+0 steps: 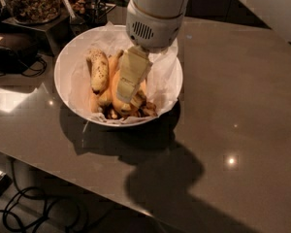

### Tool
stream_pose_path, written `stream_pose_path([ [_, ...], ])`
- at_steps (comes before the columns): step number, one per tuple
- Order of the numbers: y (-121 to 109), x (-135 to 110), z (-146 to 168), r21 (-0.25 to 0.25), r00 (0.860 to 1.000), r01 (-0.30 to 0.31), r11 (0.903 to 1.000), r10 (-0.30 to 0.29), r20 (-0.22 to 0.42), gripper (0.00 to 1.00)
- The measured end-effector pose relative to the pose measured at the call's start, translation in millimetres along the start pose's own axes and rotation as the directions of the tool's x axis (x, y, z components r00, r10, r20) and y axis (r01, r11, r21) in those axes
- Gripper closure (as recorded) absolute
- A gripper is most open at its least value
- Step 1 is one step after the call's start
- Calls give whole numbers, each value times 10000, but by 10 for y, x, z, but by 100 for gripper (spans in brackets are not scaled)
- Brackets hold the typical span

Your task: Pick banana from white bowl

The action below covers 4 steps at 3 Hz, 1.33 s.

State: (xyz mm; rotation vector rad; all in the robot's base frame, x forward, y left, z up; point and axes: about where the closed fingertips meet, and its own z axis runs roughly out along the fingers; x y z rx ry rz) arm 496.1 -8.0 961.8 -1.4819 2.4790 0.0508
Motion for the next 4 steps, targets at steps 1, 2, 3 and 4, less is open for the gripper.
stream_pose_path([
  [1,-12,-24,96,-529,9989,-460,9975,458,-52,24],
  [2,38,-87,163,-982,9978,-656,9930,643,-168,24],
  [3,109,-131,178,-1310,9963,-831,9879,794,-336,26],
  [4,130,-188,196,-1482,9943,-1037,9835,986,-412,26],
])
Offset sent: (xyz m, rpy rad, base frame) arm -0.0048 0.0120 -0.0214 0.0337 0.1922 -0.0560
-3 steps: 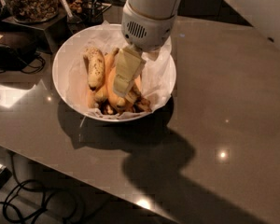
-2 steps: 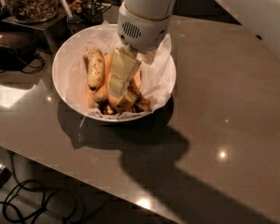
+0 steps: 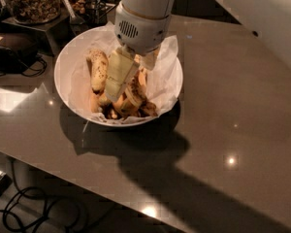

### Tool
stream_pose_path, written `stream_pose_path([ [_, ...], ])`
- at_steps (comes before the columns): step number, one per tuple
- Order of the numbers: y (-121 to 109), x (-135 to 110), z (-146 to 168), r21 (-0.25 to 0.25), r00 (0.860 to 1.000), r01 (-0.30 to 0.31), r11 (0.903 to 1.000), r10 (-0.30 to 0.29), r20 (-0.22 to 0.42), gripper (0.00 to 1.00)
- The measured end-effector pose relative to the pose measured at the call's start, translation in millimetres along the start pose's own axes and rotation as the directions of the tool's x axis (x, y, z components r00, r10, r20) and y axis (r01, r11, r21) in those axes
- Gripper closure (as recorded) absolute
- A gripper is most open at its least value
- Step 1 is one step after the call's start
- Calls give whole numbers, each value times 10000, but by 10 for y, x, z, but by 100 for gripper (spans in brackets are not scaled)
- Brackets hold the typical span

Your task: Pick banana from white bowl

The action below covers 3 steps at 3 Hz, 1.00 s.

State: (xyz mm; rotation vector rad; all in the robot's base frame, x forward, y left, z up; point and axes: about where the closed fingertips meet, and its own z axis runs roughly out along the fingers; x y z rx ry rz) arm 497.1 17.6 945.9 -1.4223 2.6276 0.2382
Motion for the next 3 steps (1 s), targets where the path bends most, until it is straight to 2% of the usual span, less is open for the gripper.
stream_pose_path([
  [2,-211,-94,47,78,9973,-734,9973,735,-94,26],
  [3,-243,-103,161,-166,9958,-886,9959,882,-260,27],
])
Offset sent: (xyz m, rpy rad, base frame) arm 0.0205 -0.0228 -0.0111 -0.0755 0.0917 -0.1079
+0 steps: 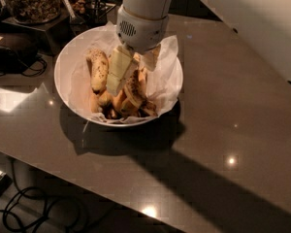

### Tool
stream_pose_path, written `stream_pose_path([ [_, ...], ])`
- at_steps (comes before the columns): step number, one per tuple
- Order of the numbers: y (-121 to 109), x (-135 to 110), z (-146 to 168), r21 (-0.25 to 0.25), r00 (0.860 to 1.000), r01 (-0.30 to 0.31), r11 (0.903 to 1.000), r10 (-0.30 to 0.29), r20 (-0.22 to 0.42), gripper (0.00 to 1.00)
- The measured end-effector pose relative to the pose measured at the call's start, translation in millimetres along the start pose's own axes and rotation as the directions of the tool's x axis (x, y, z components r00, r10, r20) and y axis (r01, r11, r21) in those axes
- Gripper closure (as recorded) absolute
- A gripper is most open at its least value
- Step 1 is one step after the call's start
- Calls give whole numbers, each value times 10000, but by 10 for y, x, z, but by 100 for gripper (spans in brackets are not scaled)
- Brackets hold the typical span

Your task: Pick banana from white bowl

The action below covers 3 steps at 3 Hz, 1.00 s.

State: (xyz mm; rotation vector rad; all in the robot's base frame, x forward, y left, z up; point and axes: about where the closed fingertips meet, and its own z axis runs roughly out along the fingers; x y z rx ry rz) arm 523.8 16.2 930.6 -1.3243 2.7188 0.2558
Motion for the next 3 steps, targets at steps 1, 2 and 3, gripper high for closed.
stream_pose_path([
  [1,-55,45,116,-274,9998,-141,9995,138,-125,44],
  [2,-58,-36,115,-207,9998,-115,9997,118,168,68],
  [3,-58,-36,114,-205,9998,-113,9997,116,173,91],
])
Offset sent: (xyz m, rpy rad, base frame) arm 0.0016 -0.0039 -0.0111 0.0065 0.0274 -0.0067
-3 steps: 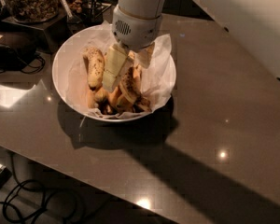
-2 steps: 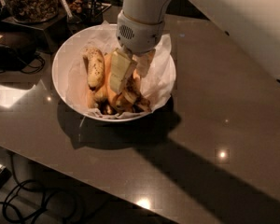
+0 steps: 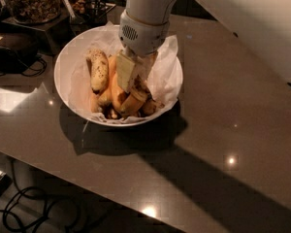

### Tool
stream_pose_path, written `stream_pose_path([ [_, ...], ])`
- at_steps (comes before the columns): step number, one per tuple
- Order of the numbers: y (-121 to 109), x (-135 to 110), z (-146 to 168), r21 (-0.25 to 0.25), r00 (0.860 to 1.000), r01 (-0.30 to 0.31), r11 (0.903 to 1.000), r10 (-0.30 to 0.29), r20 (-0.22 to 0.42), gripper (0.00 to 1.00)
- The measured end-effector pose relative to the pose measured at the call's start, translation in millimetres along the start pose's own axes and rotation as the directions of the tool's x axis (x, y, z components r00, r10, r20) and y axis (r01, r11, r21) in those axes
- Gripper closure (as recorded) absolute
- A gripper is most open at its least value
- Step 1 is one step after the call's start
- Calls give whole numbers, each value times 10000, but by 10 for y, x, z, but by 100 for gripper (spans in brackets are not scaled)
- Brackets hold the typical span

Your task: Pick banana from white bowl

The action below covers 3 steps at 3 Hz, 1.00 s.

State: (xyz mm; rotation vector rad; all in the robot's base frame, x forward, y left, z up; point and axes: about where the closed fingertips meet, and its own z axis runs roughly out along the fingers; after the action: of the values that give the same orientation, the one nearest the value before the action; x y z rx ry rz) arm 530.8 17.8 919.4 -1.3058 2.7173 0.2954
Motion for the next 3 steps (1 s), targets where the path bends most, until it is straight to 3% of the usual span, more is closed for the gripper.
stream_pose_path([
  [1,10,-23,-102,320,9975,265,9991,-286,648,100],
  [2,23,19,-311,631,9859,606,9962,-696,1519,100],
  [3,9,116,-433,766,9567,1213,9897,-1371,2568,100],
])
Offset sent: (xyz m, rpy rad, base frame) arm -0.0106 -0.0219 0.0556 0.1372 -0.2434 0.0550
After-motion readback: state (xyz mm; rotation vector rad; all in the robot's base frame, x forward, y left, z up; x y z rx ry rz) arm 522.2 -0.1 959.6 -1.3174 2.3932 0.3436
